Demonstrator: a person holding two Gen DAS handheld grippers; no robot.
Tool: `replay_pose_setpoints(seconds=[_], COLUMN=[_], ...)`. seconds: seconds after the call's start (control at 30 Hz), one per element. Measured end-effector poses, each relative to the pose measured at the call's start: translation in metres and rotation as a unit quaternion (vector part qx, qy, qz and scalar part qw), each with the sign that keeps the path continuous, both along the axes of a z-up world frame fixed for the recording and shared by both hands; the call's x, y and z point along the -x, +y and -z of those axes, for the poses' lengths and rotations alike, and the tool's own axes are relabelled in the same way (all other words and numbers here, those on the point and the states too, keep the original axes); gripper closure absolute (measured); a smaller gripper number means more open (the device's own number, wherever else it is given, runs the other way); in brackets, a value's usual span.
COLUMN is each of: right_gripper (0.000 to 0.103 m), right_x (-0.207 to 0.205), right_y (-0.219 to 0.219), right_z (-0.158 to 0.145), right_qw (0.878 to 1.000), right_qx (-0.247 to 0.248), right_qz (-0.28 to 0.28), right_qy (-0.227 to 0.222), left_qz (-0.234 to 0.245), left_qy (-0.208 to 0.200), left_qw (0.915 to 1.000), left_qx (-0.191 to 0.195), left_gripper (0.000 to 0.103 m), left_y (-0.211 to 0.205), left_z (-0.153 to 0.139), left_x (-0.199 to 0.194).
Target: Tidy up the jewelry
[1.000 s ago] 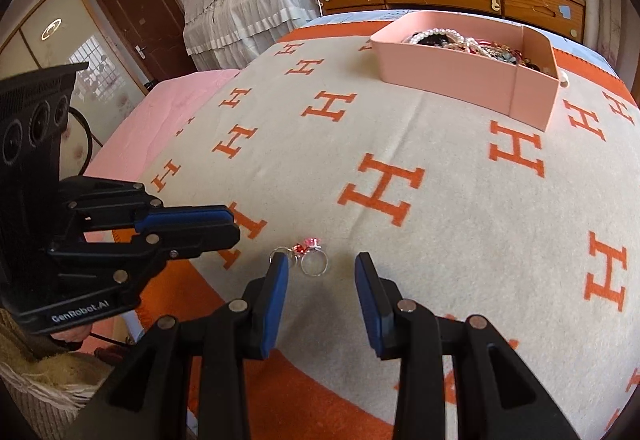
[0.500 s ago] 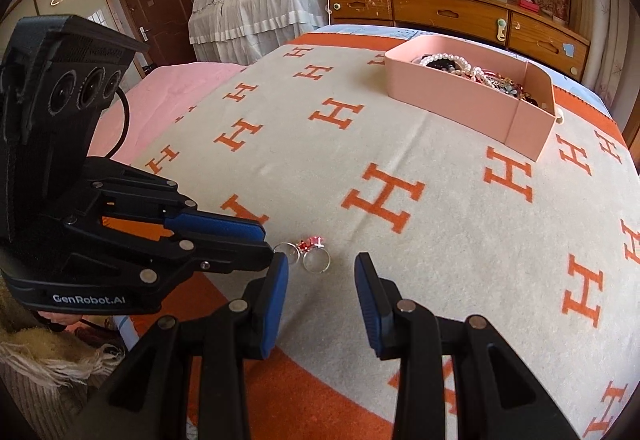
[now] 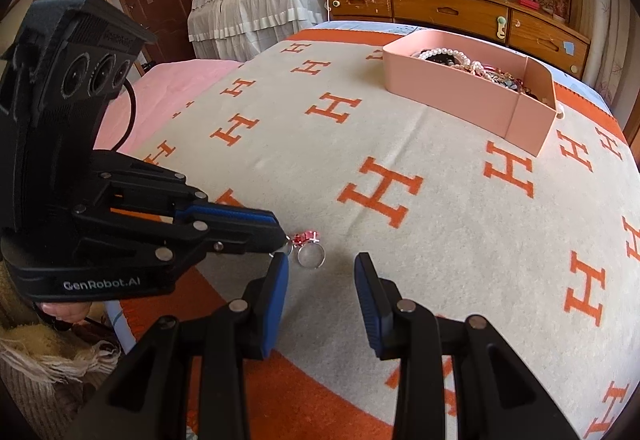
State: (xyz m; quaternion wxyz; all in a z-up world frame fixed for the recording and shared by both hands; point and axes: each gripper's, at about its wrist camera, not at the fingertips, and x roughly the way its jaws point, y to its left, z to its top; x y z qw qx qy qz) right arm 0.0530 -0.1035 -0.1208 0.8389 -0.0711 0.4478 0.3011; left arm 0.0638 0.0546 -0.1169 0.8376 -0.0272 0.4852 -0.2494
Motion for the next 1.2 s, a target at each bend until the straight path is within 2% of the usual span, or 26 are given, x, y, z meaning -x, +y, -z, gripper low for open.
replay_pose_setpoints(seconds=[0.2, 0.4, 0.67, 0.73, 0.83, 0.87, 0.9, 1.07, 1.13, 1.2], right_gripper=[0.073, 0.097, 0.099, 0.100, 0.101, 0.101, 0.101, 0.101, 0.101, 0.101], right_x=[0.002, 0.002, 0.002, 0.002, 0.002, 0.002, 0.002, 0.003, 0.002, 0.002], right_y=[0.020, 0.021, 0.005, 0.001, -0.003, -0.004, -0.005, -0.010, -0.012, -0.014], right_z=[0.002, 0.004, 0.001, -0.001, -0.004, -0.005, -0.006, -0.007, -0.008, -0.009], right_qw=[0.999, 0.998, 1.000, 1.000, 1.000, 1.000, 1.000, 1.000, 1.000, 0.999], right_qx=[0.033, 0.035, 0.013, 0.009, 0.002, 0.000, -0.002, -0.010, -0.016, -0.022], right_qz=[-0.025, -0.036, -0.017, -0.012, -0.004, -0.003, -0.002, 0.004, 0.007, 0.009], right_qy=[-0.027, -0.036, -0.021, -0.021, -0.022, -0.023, -0.024, -0.026, -0.025, -0.026], left_qz=[-0.024, -0.023, 0.001, 0.007, 0.013, 0.013, 0.014, 0.022, 0.021, 0.026], left_qy=[-0.018, -0.013, -0.003, 0.005, 0.009, 0.009, 0.007, 0.004, -0.003, -0.005], left_qw=[0.9995, 0.9997, 0.9999, 0.9999, 0.9998, 0.9998, 0.9998, 0.9993, 0.9989, 0.9984], left_qx=[0.003, 0.001, -0.016, -0.013, -0.013, -0.013, -0.014, -0.031, -0.042, -0.049], left_gripper=[0.100, 0.100, 0.096, 0.090, 0.065, 0.053, 0.051, 0.051, 0.059, 0.084], left_y=[0.023, 0.026, 0.011, 0.007, 0.001, -0.001, -0.003, -0.013, -0.017, -0.020], left_z=[-0.015, -0.014, -0.002, 0.000, 0.002, 0.003, 0.003, 0.007, 0.008, 0.008], left_x=[0.007, 0.008, 0.009, 0.007, 0.005, 0.005, 0.005, 0.000, -0.001, -0.002])
